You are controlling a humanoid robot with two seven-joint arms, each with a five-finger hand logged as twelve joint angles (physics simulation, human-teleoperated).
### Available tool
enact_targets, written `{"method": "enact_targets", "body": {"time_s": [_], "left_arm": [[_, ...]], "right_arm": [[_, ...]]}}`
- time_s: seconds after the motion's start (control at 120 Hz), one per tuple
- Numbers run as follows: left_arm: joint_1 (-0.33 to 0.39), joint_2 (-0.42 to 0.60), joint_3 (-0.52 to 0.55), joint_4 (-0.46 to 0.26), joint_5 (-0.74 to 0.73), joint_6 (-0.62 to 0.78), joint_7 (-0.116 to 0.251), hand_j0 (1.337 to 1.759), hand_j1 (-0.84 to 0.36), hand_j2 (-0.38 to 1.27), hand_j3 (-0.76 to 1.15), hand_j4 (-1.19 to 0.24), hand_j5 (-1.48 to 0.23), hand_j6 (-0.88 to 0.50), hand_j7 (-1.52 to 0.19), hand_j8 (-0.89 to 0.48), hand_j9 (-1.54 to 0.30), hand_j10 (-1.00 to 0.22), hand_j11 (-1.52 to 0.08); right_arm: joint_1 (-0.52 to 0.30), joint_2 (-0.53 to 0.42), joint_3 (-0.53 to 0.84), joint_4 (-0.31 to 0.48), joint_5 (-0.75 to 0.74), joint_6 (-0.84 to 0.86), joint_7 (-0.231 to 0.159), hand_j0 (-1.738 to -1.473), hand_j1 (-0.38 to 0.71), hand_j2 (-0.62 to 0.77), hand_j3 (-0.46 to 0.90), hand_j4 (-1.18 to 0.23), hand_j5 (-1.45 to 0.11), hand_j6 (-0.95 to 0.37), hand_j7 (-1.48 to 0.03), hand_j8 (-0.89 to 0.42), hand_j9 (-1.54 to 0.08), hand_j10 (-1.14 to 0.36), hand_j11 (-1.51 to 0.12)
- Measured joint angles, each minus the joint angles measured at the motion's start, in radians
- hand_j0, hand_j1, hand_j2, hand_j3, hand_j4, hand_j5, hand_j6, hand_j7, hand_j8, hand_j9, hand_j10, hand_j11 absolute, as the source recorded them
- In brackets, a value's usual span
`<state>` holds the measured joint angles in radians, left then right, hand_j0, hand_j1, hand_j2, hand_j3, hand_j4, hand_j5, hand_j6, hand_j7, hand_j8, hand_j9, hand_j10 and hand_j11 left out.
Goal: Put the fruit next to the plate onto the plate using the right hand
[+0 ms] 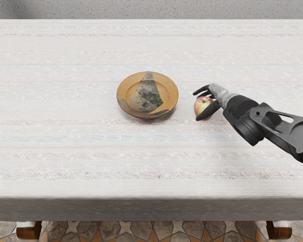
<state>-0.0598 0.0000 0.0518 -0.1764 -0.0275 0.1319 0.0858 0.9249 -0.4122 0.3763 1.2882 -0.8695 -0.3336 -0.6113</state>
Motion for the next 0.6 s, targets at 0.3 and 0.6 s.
{"method": "enact_targets", "body": {"time_s": [0.3, 0.6], "left_arm": [[0.0, 0.0, 0.0, 0.0, 0.0, 0.0, 0.0, 1.658, 0.34, 0.0, 0.0, -0.01, -0.01, -0.01, -0.01, -0.01, -0.01, -0.01, -0.01], [0.0, 0.0, 0.0, 0.0, 0.0, 0.0, 0.0, 1.658, 0.34, 0.0, 0.0, -0.01, -0.01, -0.01, -0.01, -0.01, -0.01, -0.01, -0.01]], "right_arm": [[0.002, 0.003, -0.001, 0.0, 0.023, 0.012, -0.001, -1.654, 0.18, -0.01, 0.0, -0.56, -0.6, -0.41, -0.65, -0.31, -0.63, -0.3, -0.65], [0.027, -0.002, 0.001, 0.004, 0.066, 0.045, 0.0, -1.656, 0.16, 0.13, 0.0, -0.54, -0.67, -0.5, -0.68, -0.38, -0.68, -0.39, -0.69]]}}
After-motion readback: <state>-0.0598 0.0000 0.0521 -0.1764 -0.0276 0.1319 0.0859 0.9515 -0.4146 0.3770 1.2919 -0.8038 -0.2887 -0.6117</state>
